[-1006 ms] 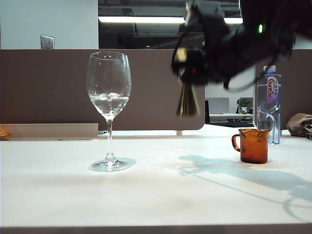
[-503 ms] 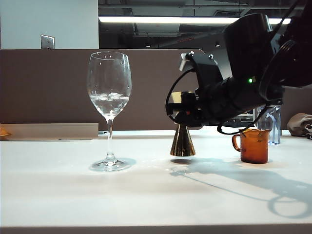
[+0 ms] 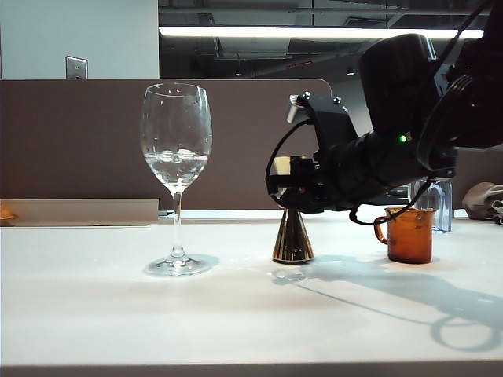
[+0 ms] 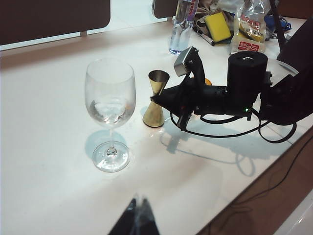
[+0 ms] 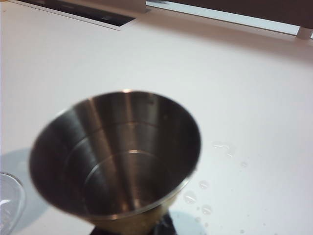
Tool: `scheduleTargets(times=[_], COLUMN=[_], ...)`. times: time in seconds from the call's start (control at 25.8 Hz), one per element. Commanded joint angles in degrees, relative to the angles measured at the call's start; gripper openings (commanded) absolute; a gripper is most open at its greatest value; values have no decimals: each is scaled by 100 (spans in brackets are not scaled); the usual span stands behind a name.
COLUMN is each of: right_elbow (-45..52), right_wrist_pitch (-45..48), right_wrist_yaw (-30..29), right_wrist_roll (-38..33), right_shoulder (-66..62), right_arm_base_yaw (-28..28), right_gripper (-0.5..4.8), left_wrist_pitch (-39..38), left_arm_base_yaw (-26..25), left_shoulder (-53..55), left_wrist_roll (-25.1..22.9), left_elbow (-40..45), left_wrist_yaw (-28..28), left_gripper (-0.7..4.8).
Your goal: Pick up the small amber measuring cup and pour the water in it into the jigger, then pick up the jigger and pour the water in it into the wine glass.
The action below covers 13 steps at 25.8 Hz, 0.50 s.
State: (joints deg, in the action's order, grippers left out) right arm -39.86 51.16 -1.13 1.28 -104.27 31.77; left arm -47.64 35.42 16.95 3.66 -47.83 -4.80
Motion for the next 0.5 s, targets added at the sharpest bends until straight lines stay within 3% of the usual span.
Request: scheduleTargets(times=[0.04,0.12,0.27,0.43,0.5], right_elbow=[-26,-24,-24,57,181], right_wrist_pitch=[136,133,131,125,164], right_wrist_yaw=[-15,-13,-13,-2,142], right_wrist_roll=[-20,-20,-20,-20,-20], right_shoulder=[26,26,26,74,116], right_arm_base_yaw=[13,13,28,101,149], right_gripper=[33,102,119,220,233], left_wrist_pitch=[46,46,46,46,46], left_arm_base_yaw=[4,4,4,4,4], left_shoulder=[0,0,0,0,0], left_wrist_roll=[-24,-24,-24,-24,-24], left_elbow=[-24,-24,-24,-24,-24], left_wrist_yaw=[-15,-17,-15,-15,-15], left_gripper=[-2,-2,-2,-2,-2])
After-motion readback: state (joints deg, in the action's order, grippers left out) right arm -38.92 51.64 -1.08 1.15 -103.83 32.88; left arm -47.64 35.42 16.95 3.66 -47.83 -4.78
